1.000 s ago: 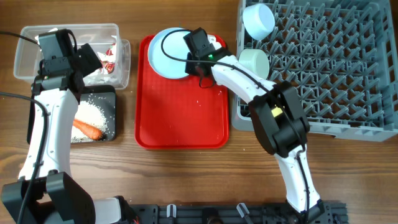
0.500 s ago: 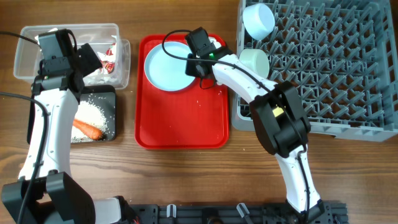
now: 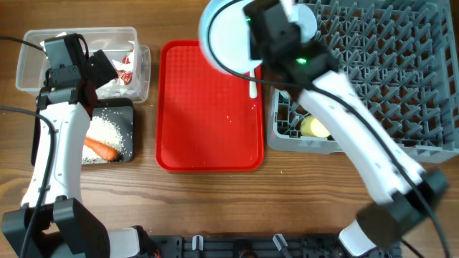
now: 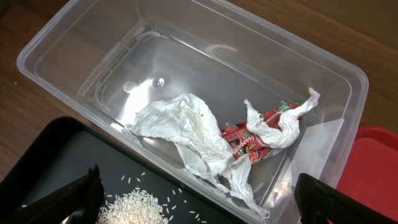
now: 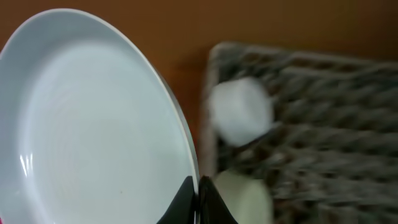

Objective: Sort waste into correct bins and load items into the dishwasher rack
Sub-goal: 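Lift the plate and stand it upright in the dish rack, then reach right gripper to the white spoon on the red tray and grasp it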

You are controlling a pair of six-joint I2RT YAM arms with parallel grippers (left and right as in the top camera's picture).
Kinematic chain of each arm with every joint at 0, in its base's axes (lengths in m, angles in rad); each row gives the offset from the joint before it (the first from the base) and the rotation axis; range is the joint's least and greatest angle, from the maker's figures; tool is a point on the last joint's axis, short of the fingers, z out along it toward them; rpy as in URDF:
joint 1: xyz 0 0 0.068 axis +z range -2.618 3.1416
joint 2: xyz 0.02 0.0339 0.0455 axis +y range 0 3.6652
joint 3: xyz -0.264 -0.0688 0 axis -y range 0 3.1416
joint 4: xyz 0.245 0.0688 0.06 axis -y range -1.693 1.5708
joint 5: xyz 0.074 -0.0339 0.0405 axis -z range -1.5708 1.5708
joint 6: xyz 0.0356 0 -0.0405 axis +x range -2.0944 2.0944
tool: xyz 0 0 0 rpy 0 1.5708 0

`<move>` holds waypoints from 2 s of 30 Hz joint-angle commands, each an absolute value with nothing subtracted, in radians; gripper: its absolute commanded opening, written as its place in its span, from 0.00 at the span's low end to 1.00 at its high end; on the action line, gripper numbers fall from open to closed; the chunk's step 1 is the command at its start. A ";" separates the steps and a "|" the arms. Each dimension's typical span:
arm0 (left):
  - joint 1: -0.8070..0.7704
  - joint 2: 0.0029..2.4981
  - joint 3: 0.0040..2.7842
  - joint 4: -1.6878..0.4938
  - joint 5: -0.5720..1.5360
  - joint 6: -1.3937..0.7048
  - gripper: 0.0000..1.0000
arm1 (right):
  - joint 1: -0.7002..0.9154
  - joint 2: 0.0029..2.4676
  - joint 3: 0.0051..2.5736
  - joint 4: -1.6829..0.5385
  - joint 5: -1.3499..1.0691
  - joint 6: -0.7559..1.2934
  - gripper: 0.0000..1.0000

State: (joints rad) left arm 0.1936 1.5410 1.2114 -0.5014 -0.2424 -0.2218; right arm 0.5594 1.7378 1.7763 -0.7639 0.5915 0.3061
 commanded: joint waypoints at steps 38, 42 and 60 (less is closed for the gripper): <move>0.199 1.547 1.228 -0.499 -0.255 -0.213 1.00 | 0.243 2.096 1.778 -0.406 0.967 -0.407 0.82; 0.199 1.547 1.228 -0.499 -0.255 -0.213 1.00 | 0.267 2.086 1.778 -0.414 0.971 -0.345 1.00; 0.199 1.547 1.228 -0.499 -0.255 -0.213 1.00 | 0.567 1.858 1.778 -0.660 -0.508 -0.101 1.00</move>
State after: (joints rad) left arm 0.1936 1.5410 1.2114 -0.5014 -0.2424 -0.2218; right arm 0.5816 1.8317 1.7767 -0.6598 -0.2375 -0.1856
